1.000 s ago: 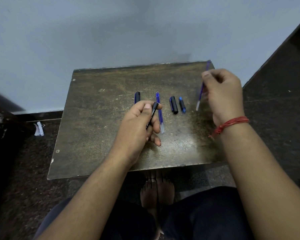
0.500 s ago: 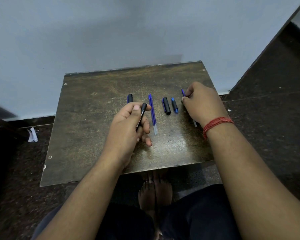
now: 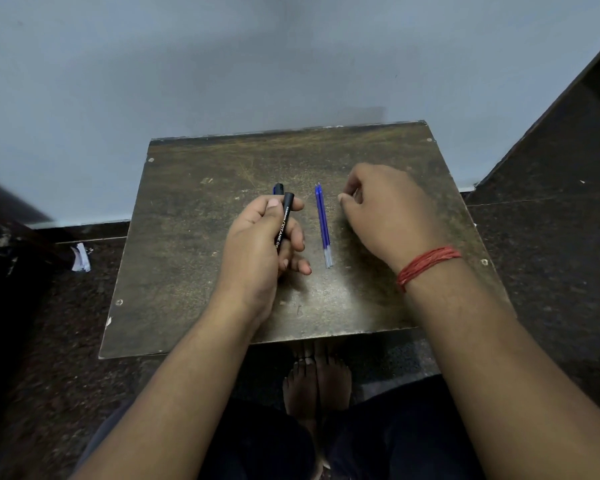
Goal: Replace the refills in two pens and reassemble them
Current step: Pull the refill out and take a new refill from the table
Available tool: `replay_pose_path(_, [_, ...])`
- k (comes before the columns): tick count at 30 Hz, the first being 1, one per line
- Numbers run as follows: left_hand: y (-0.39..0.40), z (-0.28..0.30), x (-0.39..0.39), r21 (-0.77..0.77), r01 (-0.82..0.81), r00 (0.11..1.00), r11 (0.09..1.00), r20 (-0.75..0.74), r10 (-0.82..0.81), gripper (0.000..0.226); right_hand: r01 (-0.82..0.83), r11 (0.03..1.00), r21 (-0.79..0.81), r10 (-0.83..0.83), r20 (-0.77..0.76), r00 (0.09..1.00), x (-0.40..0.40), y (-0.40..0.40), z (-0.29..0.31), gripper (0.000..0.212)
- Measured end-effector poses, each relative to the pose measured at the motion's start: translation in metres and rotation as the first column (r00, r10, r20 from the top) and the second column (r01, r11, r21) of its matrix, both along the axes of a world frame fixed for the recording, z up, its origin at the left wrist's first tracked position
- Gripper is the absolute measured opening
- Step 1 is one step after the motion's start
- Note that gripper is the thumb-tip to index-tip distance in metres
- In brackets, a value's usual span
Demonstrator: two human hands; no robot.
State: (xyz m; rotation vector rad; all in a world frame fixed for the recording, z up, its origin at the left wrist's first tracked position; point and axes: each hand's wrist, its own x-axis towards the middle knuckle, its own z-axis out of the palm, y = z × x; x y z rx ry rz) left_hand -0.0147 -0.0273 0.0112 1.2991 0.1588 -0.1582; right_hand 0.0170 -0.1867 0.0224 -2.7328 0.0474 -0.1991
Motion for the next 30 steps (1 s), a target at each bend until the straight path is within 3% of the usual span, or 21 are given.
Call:
replay_pose_path(5, [0.003, 0.001, 0.002, -0.049, -0.04, 0.999, 0.998, -0.015, 0.039, 0.028, -0.069, 0.989, -0.131, 0.066, -0.021, 0.998, 0.0, 0.012, -0.008, 0.014])
replay_pose_path(18, [0.004, 0.002, 0.003, -0.088, -0.046, 0.999, 0.995, -0.027, 0.044, 0.027, -0.042, 0.988, -0.149, 0.032, -0.067, 0.997, -0.002, 0.023, -0.01, 0.015])
replay_pose_path(24, [0.002, 0.002, 0.003, -0.094, -0.045, 0.999, 0.995, -0.03, 0.042, 0.027, -0.024, 0.988, -0.153, 0.018, -0.041, 0.999, -0.005, 0.032, -0.011, 0.003])
replay_pose_path(30, [0.002, 0.003, 0.003, -0.092, -0.052, 0.998, 0.994, -0.032, 0.049, 0.027, -0.012, 0.976, -0.218, 0.018, 0.026, 0.999, -0.008, 0.039, -0.011, 0.014])
